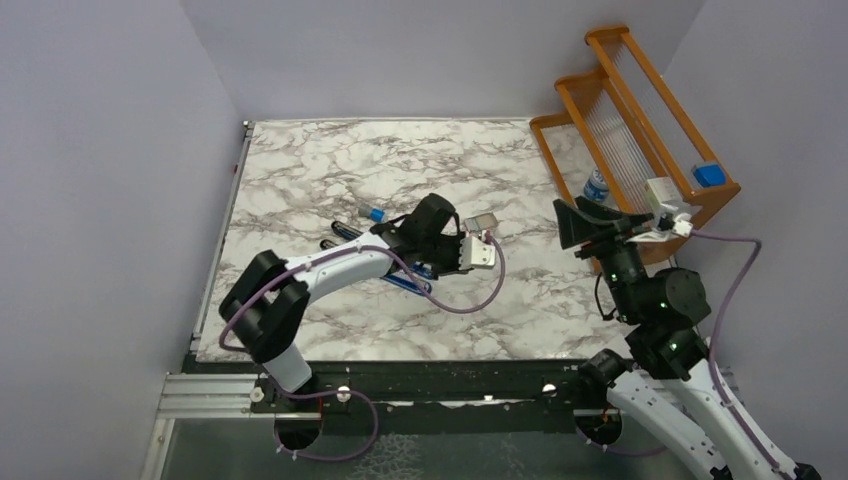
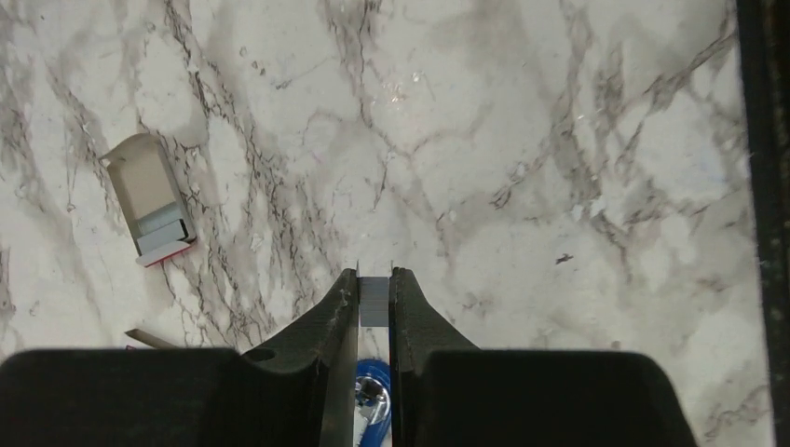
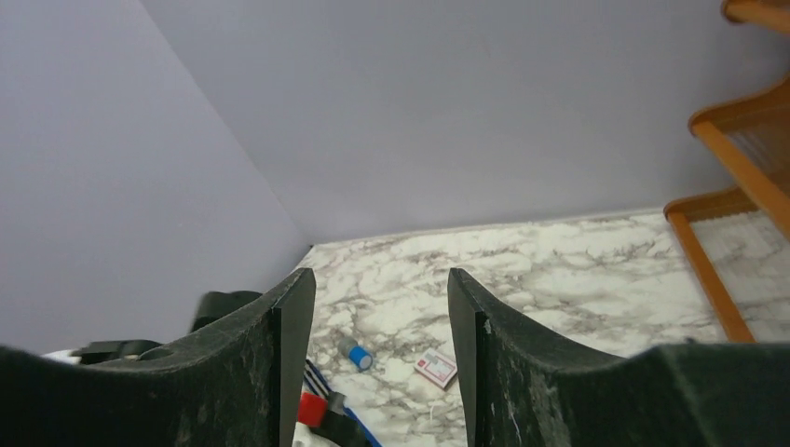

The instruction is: Load the staples into the stapler

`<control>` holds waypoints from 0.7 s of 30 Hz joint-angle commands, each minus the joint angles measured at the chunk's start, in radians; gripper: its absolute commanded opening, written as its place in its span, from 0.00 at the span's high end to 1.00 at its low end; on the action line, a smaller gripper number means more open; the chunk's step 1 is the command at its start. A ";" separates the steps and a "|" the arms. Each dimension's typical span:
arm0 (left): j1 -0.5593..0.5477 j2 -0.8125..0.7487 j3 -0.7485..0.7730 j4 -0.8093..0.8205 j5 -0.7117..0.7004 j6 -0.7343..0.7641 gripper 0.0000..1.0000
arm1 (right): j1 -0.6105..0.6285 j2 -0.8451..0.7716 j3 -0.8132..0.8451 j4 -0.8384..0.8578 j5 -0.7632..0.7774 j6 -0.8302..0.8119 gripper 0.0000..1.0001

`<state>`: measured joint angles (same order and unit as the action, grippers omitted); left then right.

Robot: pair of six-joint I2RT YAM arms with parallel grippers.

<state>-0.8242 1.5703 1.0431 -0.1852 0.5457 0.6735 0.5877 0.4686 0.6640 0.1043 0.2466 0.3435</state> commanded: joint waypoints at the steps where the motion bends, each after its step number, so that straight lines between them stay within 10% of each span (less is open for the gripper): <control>1: 0.002 0.166 0.163 -0.213 -0.126 0.252 1.00 | -0.001 -0.063 0.040 -0.003 0.025 -0.065 0.42; 7: 0.000 0.385 0.384 -0.392 -0.153 0.289 0.99 | 0.000 -0.064 0.073 -0.070 -0.005 -0.101 0.42; 21: -0.018 0.466 0.412 -0.419 -0.230 0.294 0.62 | 0.000 -0.059 0.064 -0.136 0.010 -0.079 0.40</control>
<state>-0.8356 2.0155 1.4311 -0.5667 0.3355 0.9630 0.5877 0.4057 0.7185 -0.0044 0.2501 0.2607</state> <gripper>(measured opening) 0.310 0.598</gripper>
